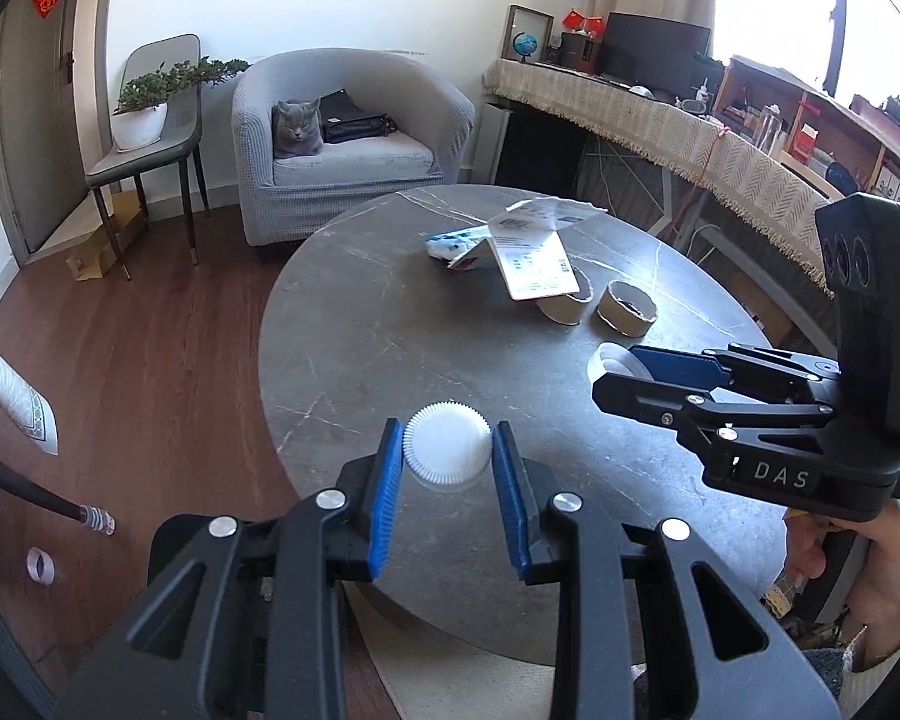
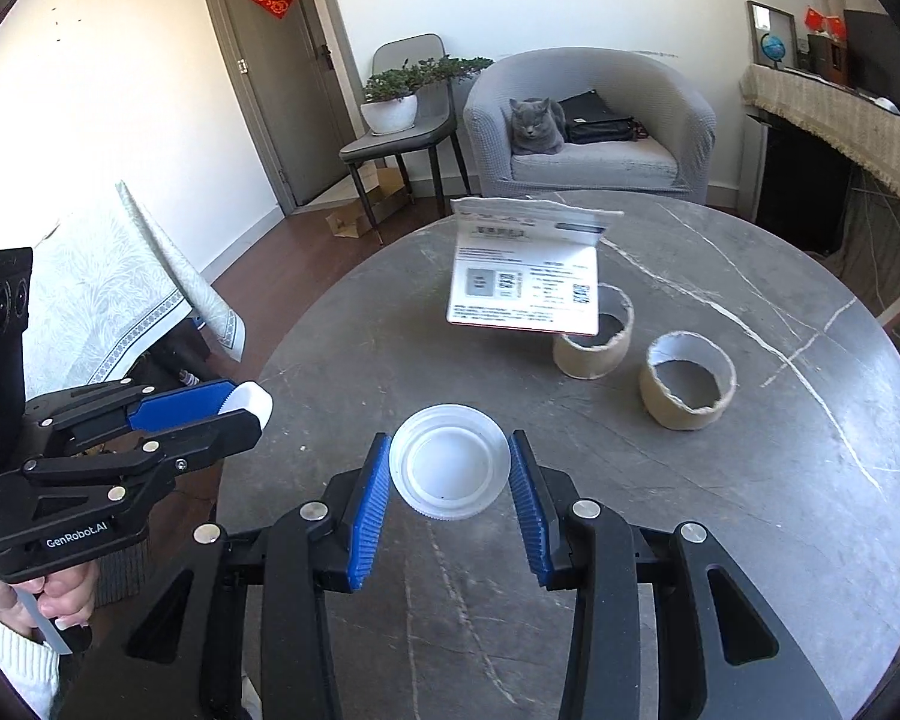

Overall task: Collect trash
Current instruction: 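Carry the white cap and white lid over the bin with both tools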

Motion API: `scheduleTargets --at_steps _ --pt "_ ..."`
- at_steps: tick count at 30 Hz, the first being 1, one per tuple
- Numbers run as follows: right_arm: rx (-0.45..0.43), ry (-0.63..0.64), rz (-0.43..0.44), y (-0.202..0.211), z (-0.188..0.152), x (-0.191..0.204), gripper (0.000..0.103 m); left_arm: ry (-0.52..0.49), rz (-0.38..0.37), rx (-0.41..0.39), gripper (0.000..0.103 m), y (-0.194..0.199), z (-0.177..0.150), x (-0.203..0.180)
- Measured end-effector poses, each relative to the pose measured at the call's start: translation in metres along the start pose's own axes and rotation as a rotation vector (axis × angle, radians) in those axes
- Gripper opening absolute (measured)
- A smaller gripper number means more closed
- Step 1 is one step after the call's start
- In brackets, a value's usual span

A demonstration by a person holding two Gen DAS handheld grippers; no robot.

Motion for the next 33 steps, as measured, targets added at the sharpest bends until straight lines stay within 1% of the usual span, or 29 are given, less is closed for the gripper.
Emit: scheduleTargets --at_steps 9,16,20,22,29,33 --pt "0.005 0.065 0.073 -0.023 0.019 0.046 0.039 0.059 0.034 -0.014 0.032 0.020 -0.001 0.049" --pt "-0.008 0.106 0.133 -0.037 0.031 0.080 0.039 0.119 0.089 0.019 0.032 0.024 -0.014 0.099" --pt "-0.028 0.132 0.162 -0.041 0.040 0.100 0.039 0.161 0.116 0.061 0.032 0.020 -0.030 0.129" --pt "-0.030 0.141 0.173 -0.045 0.044 0.109 0.039 0.163 0.139 0.087 0.032 0.016 -0.039 0.140" --pt "-0.017 0.158 0.206 -0.066 0.053 0.137 0.039 0.195 0.187 0.180 0.032 0.002 -0.071 0.181" --pt "0.002 0.171 0.220 -0.079 0.053 0.152 0.039 0.208 0.204 0.232 0.032 -0.005 -0.090 0.196"
Point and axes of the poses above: each gripper's, at about its wrist camera, not at the fingertips, and y roughly against the way its jaws point, x to its left, z to its top, the point moved 4 cm from there along -y, roughly the way its jaws point, and after that the axes turned 10 degrees about y, right-handed, at the moved point
